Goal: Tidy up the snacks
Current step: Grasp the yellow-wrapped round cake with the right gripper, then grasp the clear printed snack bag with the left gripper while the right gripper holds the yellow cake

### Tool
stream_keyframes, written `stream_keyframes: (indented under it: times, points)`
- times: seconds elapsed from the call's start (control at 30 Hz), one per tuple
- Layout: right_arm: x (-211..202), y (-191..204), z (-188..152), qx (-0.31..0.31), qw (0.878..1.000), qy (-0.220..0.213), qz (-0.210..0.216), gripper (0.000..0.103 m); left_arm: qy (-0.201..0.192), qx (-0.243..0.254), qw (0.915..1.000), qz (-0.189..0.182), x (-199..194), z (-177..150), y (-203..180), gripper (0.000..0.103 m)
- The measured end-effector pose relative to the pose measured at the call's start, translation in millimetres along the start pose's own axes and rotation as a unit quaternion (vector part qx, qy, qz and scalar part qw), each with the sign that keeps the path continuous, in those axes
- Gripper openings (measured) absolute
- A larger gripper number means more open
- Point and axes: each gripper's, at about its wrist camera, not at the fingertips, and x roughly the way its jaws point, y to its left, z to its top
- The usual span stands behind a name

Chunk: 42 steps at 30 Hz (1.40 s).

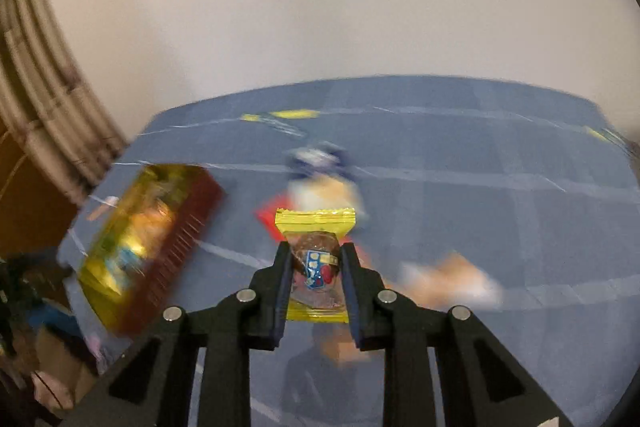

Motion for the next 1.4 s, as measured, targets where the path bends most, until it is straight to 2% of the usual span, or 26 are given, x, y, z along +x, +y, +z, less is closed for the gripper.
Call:
stream_keyframes:
  times: [0.1, 0.17, 0.23, 0.33, 0.5, 0.63, 0.73, 0.77, 0.83, 0.97, 1.13, 1.3, 1.4]
  points:
    - [-28, -31, -37, 0.012, 0.999, 0.007, -0.042, 0.024, 0.013, 0.000, 0.9980, -0.062, -6, 3, -18, 0.077]
    - [-36, -46, -54, 0.021, 0.998, 0.009, -0.051, 0.024, 0.027, 0.011, 0.9959, -0.086, -6, 7, -36, 0.077]
    - [-43, -55, -64, 0.037, 0.998, 0.006, -0.048, 0.024, 0.036, 0.029, 0.9952, -0.087, -6, 14, -54, 0.077]
    - [-45, -59, -67, 0.045, 0.998, 0.001, -0.035, 0.024, 0.053, 0.036, 0.9922, -0.107, -2, 31, -78, 0.077]
    - [-50, -57, -67, 0.037, 0.999, -0.007, -0.019, 0.024, 0.092, 0.050, 0.9812, -0.162, 8, 53, -131, 0.078]
    - [-58, -62, -64, 0.049, 0.999, -0.015, -0.002, 0.024, 0.152, 0.011, 0.9669, -0.205, 40, 71, -177, 0.077]
    - [-64, -64, -62, 0.056, 0.998, -0.024, 0.007, 0.024, 0.184, -0.026, 0.9617, -0.201, 67, 84, -202, 0.072]
    - [-66, -66, -62, 0.060, 0.998, -0.026, 0.011, 0.024, 0.200, -0.048, 0.9575, -0.202, 80, 89, -210, 0.063]
    - [-68, -69, -62, 0.068, 0.997, -0.026, 0.019, 0.024, 0.219, -0.070, 0.9528, -0.198, 97, 93, -219, 0.054]
    - [-71, -77, -62, 0.082, 0.996, -0.031, 0.032, 0.024, 0.244, -0.092, 0.9528, -0.156, 123, 98, -241, 0.053]
    - [-75, -84, -61, 0.097, 0.993, -0.039, 0.048, 0.024, 0.262, -0.120, 0.9479, -0.136, 142, 100, -253, 0.053]
    - [-78, -90, -63, 0.107, 0.991, -0.042, 0.061, 0.024, 0.273, -0.138, 0.9464, -0.103, 161, 103, -258, 0.053]
    - [-79, -93, -63, 0.116, 0.990, -0.045, 0.068, 0.024, 0.287, -0.149, 0.9425, -0.084, 171, 100, -262, 0.054]
